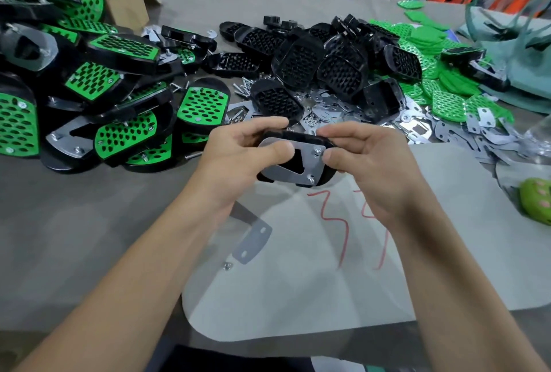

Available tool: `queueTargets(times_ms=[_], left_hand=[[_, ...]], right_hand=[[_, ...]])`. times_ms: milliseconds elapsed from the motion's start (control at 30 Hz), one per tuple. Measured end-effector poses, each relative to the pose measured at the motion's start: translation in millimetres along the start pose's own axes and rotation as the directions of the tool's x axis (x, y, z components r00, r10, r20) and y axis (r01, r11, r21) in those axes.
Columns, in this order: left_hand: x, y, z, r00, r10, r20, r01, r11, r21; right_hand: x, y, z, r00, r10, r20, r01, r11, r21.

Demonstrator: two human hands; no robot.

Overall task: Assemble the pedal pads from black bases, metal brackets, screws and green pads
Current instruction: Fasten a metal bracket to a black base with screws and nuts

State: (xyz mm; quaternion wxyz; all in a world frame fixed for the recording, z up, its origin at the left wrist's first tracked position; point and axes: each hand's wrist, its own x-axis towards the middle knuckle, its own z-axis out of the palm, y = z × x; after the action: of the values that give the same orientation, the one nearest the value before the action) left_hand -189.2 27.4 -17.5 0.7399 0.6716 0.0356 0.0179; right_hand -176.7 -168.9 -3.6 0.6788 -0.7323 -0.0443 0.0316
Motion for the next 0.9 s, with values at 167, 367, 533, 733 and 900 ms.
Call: queueTargets(times_ms=[167, 367, 533, 733, 900], left_hand=[[-2, 1, 0, 0.99, -0.092, 0.106, 0.084, 0.994, 0.072], [2, 9, -15, 0.911, -0.155, 0.383, 0.28, 0.913, -0.297], [2, 9, -19, 0.884, -0.096, 0.457, 0.283, 0.888, -0.361], [2, 5, -15, 0.891, -0.066, 0.45, 0.237, 0.911, -0.336], [3, 1, -13, 0.897, -0.042, 0.441, 0.203, 0.924, -0.325]], right_hand=[[0, 5, 2, 1.0, 0.009, -0.008, -0.009, 1.0, 0.012], [-2, 17, -1, 0.986, 0.153, -0.069, -0.128, 0.952, 0.278], [-5, 19, 0, 0.985, 0.171, -0.036, -0.141, 0.902, 0.408], [-2, 23, -1, 0.979, 0.18, -0.101, -0.125, 0.906, 0.405], [1, 28, 1, 0.967, 0.211, -0.144, -0.138, 0.905, 0.402]])
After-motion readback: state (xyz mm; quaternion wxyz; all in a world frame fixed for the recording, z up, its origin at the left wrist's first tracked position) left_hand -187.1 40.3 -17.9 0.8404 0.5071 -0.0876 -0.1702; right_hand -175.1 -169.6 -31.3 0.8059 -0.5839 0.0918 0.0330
